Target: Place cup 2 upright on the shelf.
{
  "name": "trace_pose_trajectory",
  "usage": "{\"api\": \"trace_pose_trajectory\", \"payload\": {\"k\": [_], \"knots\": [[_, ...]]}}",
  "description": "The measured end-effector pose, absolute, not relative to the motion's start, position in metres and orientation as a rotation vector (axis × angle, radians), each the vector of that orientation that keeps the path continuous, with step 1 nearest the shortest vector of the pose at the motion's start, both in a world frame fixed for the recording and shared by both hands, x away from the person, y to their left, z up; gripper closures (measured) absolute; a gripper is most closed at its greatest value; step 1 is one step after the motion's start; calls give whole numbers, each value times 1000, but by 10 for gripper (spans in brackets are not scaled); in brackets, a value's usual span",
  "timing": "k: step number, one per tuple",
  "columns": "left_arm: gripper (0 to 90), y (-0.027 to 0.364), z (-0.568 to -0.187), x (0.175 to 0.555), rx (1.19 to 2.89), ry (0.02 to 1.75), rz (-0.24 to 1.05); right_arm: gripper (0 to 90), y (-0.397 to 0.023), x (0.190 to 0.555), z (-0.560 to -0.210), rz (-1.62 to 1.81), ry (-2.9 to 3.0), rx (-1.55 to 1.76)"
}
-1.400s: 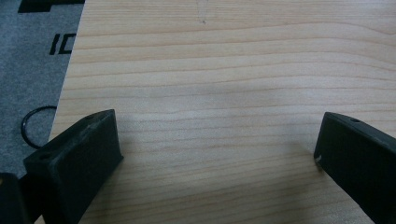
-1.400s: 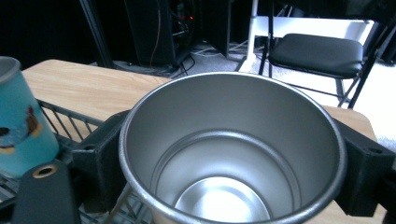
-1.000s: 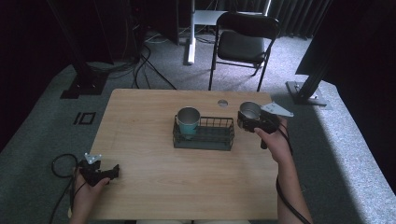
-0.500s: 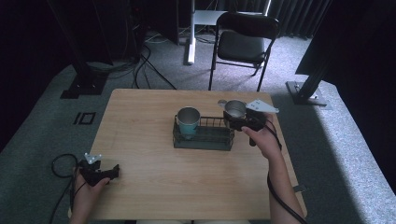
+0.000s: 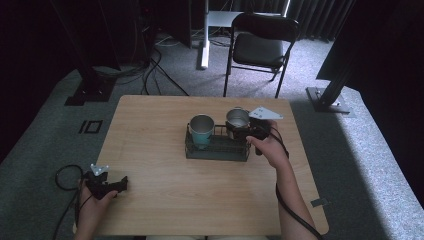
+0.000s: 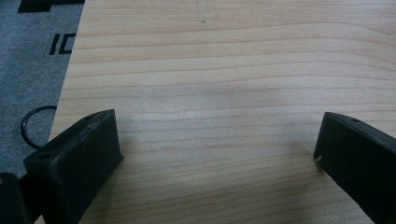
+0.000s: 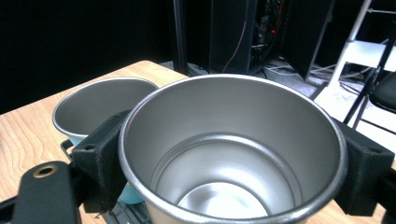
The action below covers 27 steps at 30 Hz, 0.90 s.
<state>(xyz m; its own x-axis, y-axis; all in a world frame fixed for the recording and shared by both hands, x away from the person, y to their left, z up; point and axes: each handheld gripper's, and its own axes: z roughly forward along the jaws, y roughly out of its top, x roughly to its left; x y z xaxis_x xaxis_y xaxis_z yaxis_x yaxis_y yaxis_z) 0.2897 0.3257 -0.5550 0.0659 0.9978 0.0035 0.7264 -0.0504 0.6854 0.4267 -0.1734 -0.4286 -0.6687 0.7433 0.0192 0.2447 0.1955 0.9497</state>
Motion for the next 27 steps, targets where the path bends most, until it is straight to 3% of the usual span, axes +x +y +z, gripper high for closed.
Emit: {"api": "trace_pose_trajectory", "payload": {"k": [27], "knots": [[9,326,-555,290,1832,1712,683,143,-168,435,-472,1502,2126,907]]}}
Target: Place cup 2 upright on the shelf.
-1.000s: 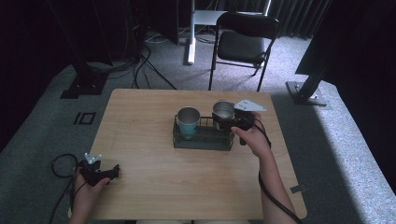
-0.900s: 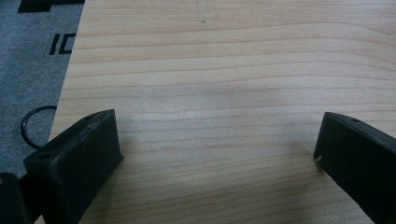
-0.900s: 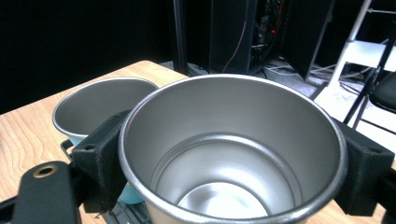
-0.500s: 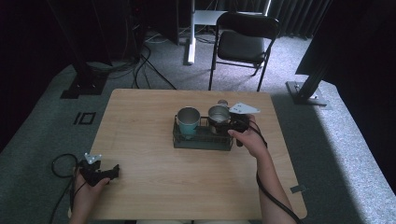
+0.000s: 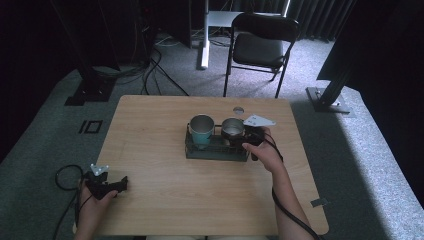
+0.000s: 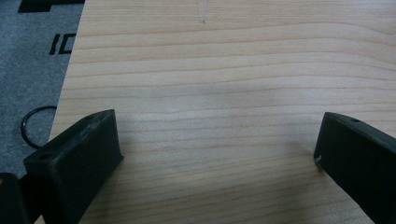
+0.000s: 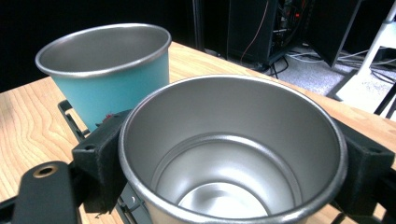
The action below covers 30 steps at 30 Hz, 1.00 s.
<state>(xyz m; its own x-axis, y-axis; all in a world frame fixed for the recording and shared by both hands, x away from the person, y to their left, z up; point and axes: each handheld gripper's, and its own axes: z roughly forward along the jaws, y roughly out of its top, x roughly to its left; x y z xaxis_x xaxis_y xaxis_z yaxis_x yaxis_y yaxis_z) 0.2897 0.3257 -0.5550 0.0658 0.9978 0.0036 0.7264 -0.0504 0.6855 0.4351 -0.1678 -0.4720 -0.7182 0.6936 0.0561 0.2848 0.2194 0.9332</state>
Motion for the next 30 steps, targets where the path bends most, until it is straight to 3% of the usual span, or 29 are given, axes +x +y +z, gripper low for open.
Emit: {"api": "trace_pose_trajectory", "payload": {"k": [30], "knots": [[9,326,-555,290,1832,1712,683,142,-161,435,-488,1419,2168,880]]}}
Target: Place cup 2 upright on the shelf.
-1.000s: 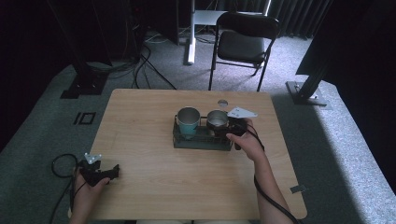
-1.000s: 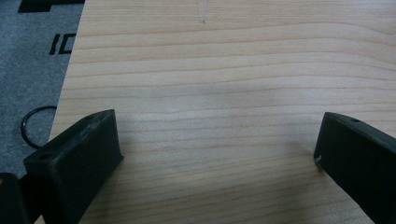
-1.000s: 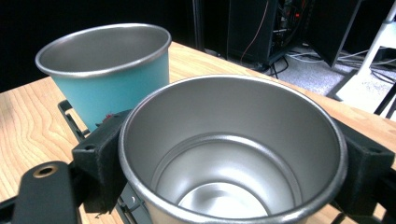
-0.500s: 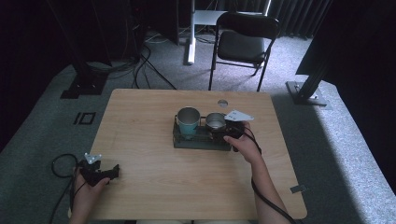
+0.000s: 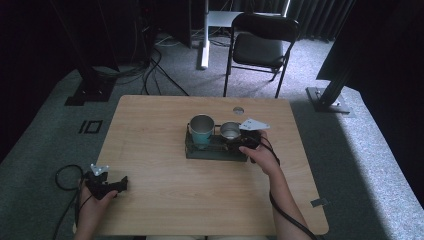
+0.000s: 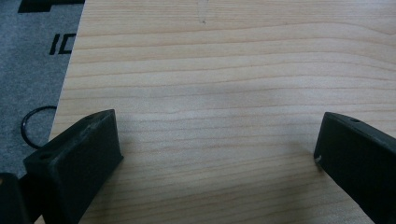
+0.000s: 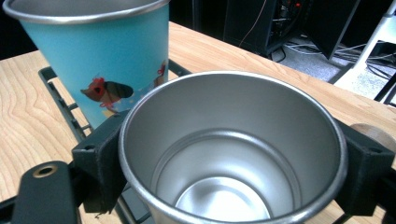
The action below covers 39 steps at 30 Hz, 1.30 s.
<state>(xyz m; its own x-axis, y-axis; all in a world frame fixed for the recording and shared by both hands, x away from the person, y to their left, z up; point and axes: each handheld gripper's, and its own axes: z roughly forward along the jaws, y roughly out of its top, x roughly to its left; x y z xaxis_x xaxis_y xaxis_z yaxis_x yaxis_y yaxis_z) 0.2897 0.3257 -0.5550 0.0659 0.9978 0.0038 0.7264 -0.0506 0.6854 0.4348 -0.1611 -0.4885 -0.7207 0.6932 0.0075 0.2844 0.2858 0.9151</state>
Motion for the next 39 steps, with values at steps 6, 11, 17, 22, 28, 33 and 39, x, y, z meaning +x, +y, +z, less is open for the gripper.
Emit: {"api": "trace_pose_trajectory", "payload": {"k": [6,11,17,22,28,33,39], "knots": [[9,326,-555,290,1832,1712,683,140,-162,435,-492,1455,2164,888],[9,326,-555,290,1832,1712,683,124,-160,433,-495,1429,2168,881],[9,326,-555,290,1832,1713,683,120,-161,431,-494,1444,2145,916],[10,326,-555,290,1832,1712,683,120,-160,428,-491,1418,2144,907],[9,326,-555,290,1832,1712,683,120,-160,425,-487,1382,2167,884],[9,326,-555,290,1832,1712,683,120,-161,423,-485,1370,2167,880],[10,326,-555,290,1832,1712,683,120,-168,420,-484,1346,2160,891]]}}
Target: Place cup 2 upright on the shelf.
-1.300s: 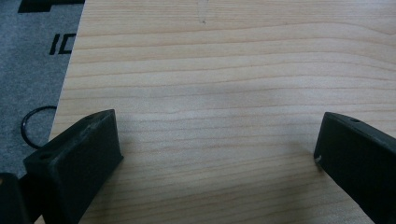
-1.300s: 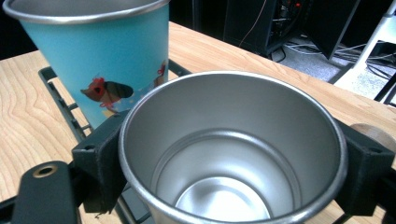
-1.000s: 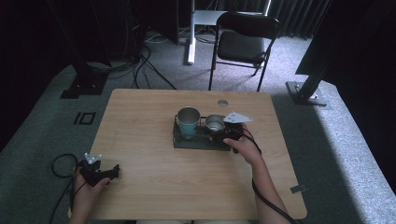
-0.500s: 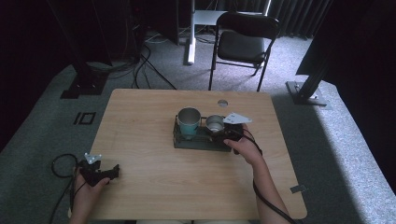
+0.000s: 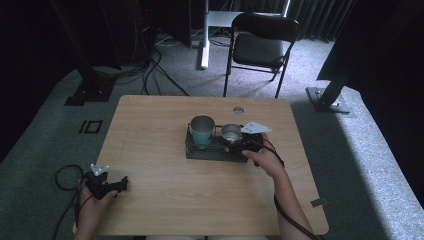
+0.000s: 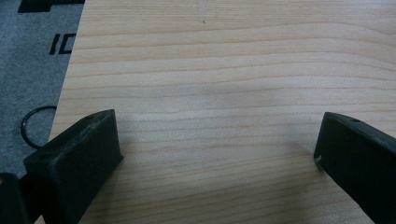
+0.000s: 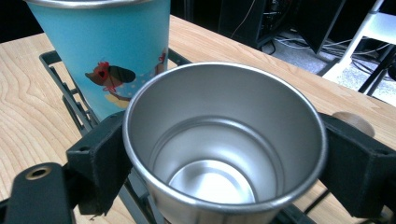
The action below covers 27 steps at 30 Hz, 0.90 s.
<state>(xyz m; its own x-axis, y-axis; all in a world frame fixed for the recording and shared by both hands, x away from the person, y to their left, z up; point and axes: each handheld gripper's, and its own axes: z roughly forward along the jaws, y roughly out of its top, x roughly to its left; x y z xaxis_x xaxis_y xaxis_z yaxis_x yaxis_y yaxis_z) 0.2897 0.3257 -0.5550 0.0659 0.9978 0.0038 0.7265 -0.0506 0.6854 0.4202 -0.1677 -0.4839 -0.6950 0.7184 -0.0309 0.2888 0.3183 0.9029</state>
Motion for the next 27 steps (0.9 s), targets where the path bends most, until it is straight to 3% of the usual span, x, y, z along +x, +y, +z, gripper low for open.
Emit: {"api": "trace_pose_trajectory", "payload": {"k": [27], "knots": [[9,326,-555,290,1832,1712,683,120,-191,401,-483,1367,2112,929]]}}
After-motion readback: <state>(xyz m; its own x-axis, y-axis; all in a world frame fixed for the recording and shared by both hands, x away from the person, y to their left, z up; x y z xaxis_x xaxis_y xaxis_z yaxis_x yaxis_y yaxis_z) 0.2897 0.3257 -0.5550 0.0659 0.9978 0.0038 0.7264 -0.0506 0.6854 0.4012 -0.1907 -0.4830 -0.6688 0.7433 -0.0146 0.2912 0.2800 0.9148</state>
